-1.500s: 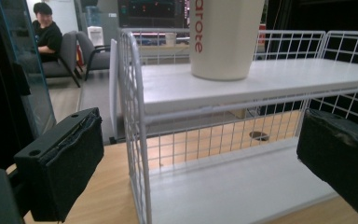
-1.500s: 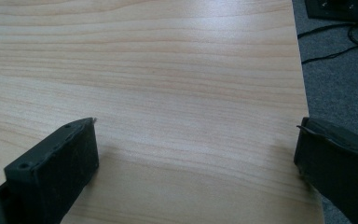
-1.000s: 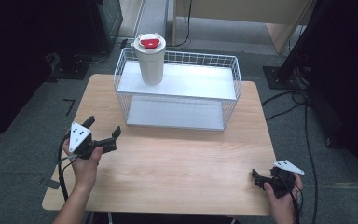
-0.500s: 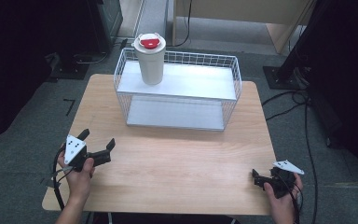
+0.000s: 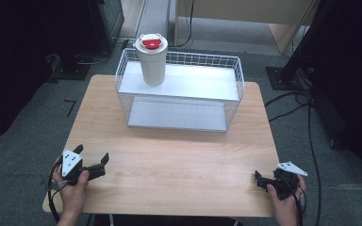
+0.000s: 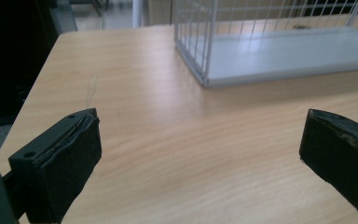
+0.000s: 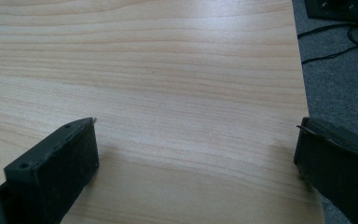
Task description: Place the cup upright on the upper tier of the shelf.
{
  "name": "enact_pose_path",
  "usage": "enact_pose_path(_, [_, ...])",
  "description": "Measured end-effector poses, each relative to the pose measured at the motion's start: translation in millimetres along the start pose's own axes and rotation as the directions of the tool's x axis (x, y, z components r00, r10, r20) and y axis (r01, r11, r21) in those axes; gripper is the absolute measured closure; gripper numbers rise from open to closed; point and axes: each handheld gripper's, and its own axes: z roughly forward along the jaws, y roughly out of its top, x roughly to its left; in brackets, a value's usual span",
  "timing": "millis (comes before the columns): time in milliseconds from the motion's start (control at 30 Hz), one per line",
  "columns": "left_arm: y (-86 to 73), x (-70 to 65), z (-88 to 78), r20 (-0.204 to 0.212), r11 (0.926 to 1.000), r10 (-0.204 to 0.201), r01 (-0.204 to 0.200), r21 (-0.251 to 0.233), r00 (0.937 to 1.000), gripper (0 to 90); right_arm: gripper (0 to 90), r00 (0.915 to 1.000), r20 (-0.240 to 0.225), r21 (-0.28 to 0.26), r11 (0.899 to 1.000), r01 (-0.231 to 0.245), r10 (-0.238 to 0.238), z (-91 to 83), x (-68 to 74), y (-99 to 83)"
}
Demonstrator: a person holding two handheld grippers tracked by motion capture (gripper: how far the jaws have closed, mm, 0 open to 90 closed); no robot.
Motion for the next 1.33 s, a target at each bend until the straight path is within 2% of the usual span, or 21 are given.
enact_pose_path(167, [-11.9, 9.2, -5.5, -0.024, 0.9978, 0.011, -0.009, 0.066, 0.9997, 0.0, 0.0, 1.0000, 0.000, 0.000, 1.000, 0.000, 0.000, 0.0, 0.0, 0.0])
enact_pose_path(267, [-14.9, 14.6, -8.1, -0.031, 0.9940, 0.002, 0.001, 0.110, 0.9995, 0.0, 0.0, 1.0000, 0.000, -0.001, 1.000, -0.001, 0.001, 0.1, 0.1, 0.0])
enact_pose_path(300, [-15.4, 16.3, -8.9, -0.041, 0.9910, 0.006, -0.001, 0.134, 0.9991, 0.0, 0.0, 1.0000, 0.000, -0.001, 1.000, -0.001, 0.001, 0.1, 0.1, 0.0])
enact_pose_path(433, [-17.5, 21.9, -13.1, -0.034, 0.9821, 0.020, -0.013, 0.188, 0.9992, 0.0, 0.0, 1.0000, 0.000, -0.001, 1.000, -0.001, 0.001, 0.0, 0.1, 0.0])
enact_pose_path(500, [-18.7, 23.2, -14.0, -0.036, 0.9737, 0.036, -0.027, 0.226, 0.9987, 0.0, 0.0, 1.0000, 0.000, -0.001, 1.000, -0.001, 0.001, 0.1, 0.1, 0.0])
enact_pose_path(600, [-19.6, 23.6, -12.3, -0.033, 0.9554, 0.041, -0.029, 0.294, 0.9986, 0.0, 0.0, 1.0000, 0.000, 0.000, 1.000, -0.002, 0.002, 0.0, 0.2, 0.0])
enact_pose_path(667, [-19.9, 22.8, -9.5, -0.029, 0.9406, 0.047, -0.035, 0.338, 0.9985, 0.0, 0.0, 1.0000, 0.000, 0.000, 1.000, -0.003, 0.003, 0.0, 0.3, 0.0])
enact_pose_path(700, [-20.0, 21.2, -6.5, -0.023, 0.9263, 0.065, -0.052, 0.373, 0.9976, 0.0, 0.0, 1.0000, 0.000, 0.000, 1.000, -0.002, 0.002, 0.0, 0.1, 0.0])
enact_pose_path(733, [-20.0, 21.2, -6.5, -0.023, 0.9263, 0.065, -0.052, 0.373, 0.9976, 0.0, 0.0, 1.0000, 0.000, 0.000, 1.000, -0.002, 0.002, 0.0, 0.1, 0.0])
enact_pose_path(767, [-20.0, 19.9, -4.0, -0.022, 0.9139, 0.080, -0.065, 0.401, 0.9965, 0.0, 0.0, 1.0000, 0.000, 0.000, 1.000, -0.001, 0.001, 0.0, 0.2, 0.0])
enact_pose_path(833, [-19.7, 20.3, -2.0, -0.002, 0.9078, 0.044, -0.040, 0.418, 0.9990, 0.0, 0.0, 1.0000, 0.000, 0.000, 1.000, -0.001, 0.001, 0.0, 0.1, 0.0])
enact_pose_path(867, [-19.7, 20.6, -1.1, -0.002, 0.9080, 0.034, -0.030, 0.418, 0.9994, 0.0, 0.0, 1.0000, 0.000, 0.000, 1.000, -0.001, 0.001, 0.0, 0.1, 0.0])
enact_pose_path(1167, [-19.5, 20.4, -0.7, -0.001, 0.9073, 0.036, -0.032, 0.419, 0.9993, 0.0, 0.0, 1.0000, 0.000, 0.000, 1.000, -0.002, 0.002, 0.0, 0.2, -0.1])
enact_pose_path(1333, [-19.0, 18.8, 0.5, -0.020, 0.9080, 0.027, -0.016, 0.419, 0.9994, 0.0, 0.0, 1.0000, 0.000, 0.001, 1.000, -0.003, 0.003, 0.0, 0.2, 0.0])
